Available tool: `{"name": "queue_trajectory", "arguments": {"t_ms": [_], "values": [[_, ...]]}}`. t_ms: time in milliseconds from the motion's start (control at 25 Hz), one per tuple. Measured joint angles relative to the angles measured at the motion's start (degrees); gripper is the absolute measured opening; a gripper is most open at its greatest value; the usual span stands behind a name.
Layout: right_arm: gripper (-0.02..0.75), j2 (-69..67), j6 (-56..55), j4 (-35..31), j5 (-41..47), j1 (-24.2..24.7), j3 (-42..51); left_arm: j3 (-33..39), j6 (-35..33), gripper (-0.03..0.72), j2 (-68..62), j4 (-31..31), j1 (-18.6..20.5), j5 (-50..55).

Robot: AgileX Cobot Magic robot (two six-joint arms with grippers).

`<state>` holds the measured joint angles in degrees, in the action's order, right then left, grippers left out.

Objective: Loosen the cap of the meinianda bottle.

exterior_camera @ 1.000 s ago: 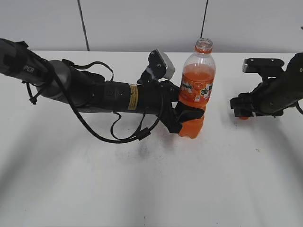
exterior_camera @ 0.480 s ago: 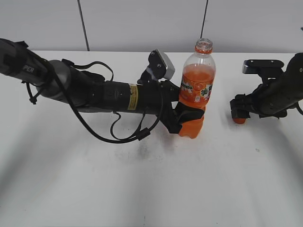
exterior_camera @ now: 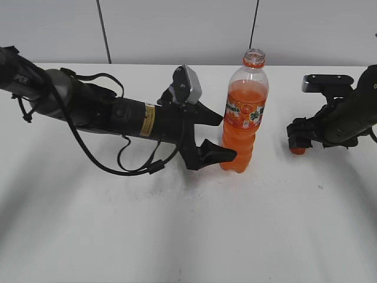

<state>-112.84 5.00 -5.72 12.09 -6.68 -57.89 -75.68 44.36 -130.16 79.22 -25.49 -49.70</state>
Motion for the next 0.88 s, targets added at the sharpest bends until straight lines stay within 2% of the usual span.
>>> {"name": "queue_trajectory", "arguments": {"t_ms": [280, 440, 600, 880], "values": [[0.595, 5.9, 0.0, 0.4, 0.4, 0.0, 0.0, 0.0, 3.3, 0.590, 0.3, 10.5, 8.2, -12.4], [0.595, 9.1, 0.0, 5.4, -0.3, 0.0, 0.0, 0.0, 6.4, 0.589, 2.0, 17.7, 11.8, -10.0], [0.595, 11.3, 0.1, 13.8, -2.6, 0.0, -0.9, 0.0, 10.2, 0.587, 7.5, 18.7, 13.2, 6.5], [0.595, 11.4, 0.1, 22.4, -2.9, 0.0, -10.0, 0.0, 11.4, 0.587, 16.9, 10.0, 13.4, 49.7]]}}
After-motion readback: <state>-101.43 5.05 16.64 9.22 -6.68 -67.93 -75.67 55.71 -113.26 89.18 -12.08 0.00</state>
